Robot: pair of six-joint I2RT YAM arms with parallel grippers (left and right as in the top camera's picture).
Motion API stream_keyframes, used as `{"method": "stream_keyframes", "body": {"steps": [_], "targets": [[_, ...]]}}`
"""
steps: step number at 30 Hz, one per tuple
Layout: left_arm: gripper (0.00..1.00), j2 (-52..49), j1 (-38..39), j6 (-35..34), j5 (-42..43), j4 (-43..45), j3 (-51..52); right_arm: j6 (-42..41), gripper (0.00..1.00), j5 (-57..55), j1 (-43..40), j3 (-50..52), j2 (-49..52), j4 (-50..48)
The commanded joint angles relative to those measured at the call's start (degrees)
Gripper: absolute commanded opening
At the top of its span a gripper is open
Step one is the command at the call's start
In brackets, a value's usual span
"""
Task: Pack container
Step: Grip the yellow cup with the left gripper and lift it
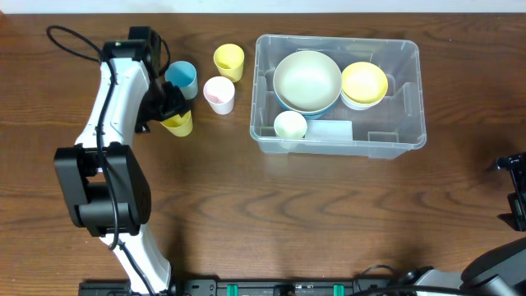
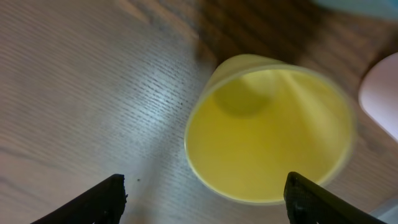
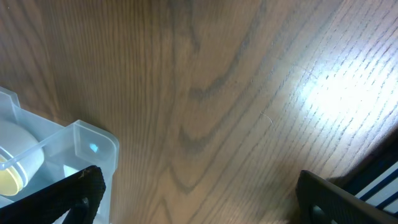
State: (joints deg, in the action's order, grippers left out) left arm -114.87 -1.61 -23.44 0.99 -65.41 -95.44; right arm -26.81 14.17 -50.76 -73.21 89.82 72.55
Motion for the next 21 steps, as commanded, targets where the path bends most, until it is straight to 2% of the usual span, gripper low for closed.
{"method": "stream_keyframes", "body": {"steps": [1,5,6,8,11,14,15,21], "targets": [[0.82,-0.5,-0.2,-1.1,-0.1,1.7,3.1,-0.8,0.99,0.2,-0.2,-0.1,-0.9,0.0],[0.81,-0.5,-0.2,-1.1,-0.1,3.5,5.5,-0.8,0.99,0.2,-0.2,-0.1,-0.9,0.0],[0.78,-0.5,-0.2,-1.1,-0.1,3.6,5.7,-0.8,0.99,0.2,-0.2,-0.1,-0.9,0.0],[0.64,-0.5,-0.2,-1.1,-0.1,3.8,6.0,-0.8,0.99,0.2,-0.2,-0.1,-0.9,0.0],[0.34,-0.5,-0.2,-1.1,-0.1,4.1,6.0,-0.8,0.99,0.2,-0.2,-0.1,-0.9,0.0],[0.09,-0.5,-0.2,-1.4,-0.1,4.3,6.0,-0.8,0.99,0.2,-0.2,-0.1,-0.9,0.0],[0.06,-0.5,-0.2,-1.3,0.0,4.2,5.9,-0.8,0.99,0.2,-0.2,-0.1,-0.9,0.0],[0.06,2.1,-0.2,-1.3,0.1,-0.4,3.4,-0.8,0.99,0.2,-0.2,-0.1,-0.9,0.0]]}}
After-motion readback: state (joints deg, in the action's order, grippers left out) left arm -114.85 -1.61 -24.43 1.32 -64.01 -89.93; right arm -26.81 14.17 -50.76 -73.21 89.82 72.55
